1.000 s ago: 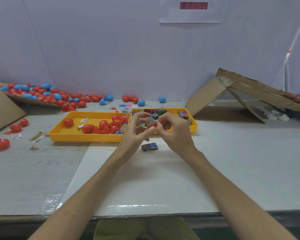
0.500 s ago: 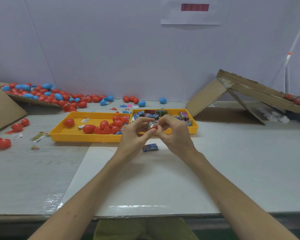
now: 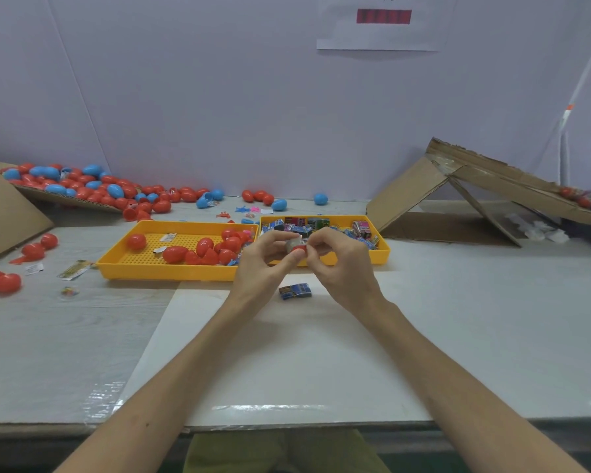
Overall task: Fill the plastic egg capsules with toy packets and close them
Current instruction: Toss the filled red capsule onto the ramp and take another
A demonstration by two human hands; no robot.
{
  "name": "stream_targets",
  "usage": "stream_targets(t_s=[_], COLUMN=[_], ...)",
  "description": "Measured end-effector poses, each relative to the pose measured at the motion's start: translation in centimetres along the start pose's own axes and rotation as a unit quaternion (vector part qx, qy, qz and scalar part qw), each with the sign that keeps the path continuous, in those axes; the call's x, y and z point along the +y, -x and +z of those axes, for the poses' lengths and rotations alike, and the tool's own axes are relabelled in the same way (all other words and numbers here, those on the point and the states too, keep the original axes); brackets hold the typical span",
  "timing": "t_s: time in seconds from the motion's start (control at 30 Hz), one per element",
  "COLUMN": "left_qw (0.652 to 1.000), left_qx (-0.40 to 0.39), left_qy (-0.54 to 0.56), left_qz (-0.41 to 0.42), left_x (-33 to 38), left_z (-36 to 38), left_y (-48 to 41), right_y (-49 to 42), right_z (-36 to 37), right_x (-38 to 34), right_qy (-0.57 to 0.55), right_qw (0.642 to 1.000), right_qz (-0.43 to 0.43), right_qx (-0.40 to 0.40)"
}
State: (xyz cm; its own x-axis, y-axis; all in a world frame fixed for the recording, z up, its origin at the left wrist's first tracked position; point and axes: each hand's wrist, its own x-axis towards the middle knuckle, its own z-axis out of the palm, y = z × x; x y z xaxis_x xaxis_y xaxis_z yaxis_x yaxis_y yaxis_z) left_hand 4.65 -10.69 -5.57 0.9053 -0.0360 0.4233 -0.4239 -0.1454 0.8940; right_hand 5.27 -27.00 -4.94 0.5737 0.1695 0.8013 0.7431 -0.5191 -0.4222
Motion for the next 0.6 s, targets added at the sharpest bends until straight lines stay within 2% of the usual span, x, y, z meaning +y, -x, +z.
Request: stream_targets(t_s=[0.13,0.27,0.4,0.6], left_qw=[0.984,0.965,0.974,0.989], left_qx=[0.008,-0.05,-0.057,-0.03], left_qy=[0.158,0.234,0.186,0.13], left_qz=[-0.086,-0.107,-0.117,-0.07], left_x=[0.51,0.51,0.16,-0.02], left_z=[-0.59,-0.68,-0.57,-0.32], left_y=[-0.35,-0.37,-0.24,-0.25], right_y=[-0.3,0.01,0.08,0.04], right_z=[0.41,0.21,0.41,0.44], right_x=[-0.44,-0.14,-0.13,0.36], right_qy=[-0.083,-0.067,-0.057,-0.033], right_qw=[0.993,0.995,0.998,0.999], right_qz=[0.077,0.069,0.027,-0.009], right_qx=[0.031,-0.006,0.017,0.021])
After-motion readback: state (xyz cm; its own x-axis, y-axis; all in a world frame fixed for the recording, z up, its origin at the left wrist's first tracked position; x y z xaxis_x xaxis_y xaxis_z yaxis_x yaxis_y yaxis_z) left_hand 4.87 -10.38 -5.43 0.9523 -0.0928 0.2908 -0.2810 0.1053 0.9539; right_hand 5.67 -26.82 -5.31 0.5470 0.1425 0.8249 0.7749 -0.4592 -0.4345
